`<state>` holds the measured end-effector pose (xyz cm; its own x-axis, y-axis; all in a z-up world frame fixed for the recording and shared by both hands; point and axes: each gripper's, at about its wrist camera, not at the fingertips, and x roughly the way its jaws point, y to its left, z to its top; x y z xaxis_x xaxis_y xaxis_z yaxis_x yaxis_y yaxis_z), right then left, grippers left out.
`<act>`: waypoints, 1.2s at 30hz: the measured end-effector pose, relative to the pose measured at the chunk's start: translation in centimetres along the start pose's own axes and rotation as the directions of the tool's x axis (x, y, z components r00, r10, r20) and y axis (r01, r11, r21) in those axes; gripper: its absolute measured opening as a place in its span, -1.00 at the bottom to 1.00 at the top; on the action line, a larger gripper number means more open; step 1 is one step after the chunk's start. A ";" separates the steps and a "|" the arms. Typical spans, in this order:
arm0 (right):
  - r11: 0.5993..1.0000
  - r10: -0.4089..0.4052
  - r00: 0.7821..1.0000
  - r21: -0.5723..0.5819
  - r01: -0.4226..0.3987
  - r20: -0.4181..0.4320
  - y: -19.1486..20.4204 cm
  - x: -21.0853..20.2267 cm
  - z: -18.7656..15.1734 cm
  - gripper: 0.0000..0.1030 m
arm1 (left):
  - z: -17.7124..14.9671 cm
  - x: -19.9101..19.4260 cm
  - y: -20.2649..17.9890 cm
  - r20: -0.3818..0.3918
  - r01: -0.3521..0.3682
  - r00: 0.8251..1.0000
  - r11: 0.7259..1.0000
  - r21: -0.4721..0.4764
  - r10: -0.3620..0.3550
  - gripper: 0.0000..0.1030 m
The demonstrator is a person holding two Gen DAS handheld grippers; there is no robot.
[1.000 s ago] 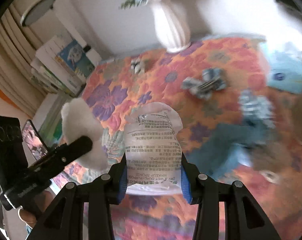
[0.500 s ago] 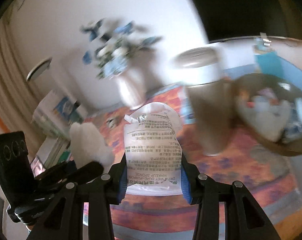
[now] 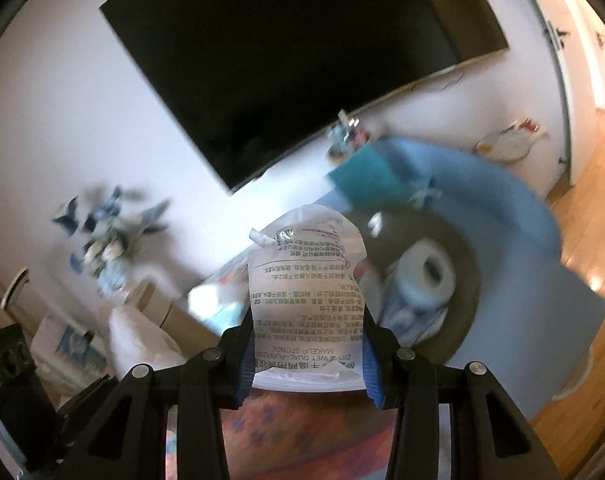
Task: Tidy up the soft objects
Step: 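Carry the white plush and clear pouch to the glass table and release both, then return both open grippers to the quilt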
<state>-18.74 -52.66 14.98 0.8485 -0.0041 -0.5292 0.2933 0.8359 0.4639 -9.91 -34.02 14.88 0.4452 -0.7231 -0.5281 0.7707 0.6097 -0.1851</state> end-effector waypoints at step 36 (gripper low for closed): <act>0.997 -0.013 1.000 -0.071 0.011 -0.020 1.3 -0.9 -0.2 0.29 | -5.3 -8.7 2.4 0.077 -0.297 0.954 0.950 0.100 0.291 0.60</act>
<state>-19.17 -51.44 15.91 0.8358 -0.0040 -0.5491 0.2709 0.8728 0.4060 -14.39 -24.56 14.65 0.6835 -0.5373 -0.4941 0.6449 0.7616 0.0639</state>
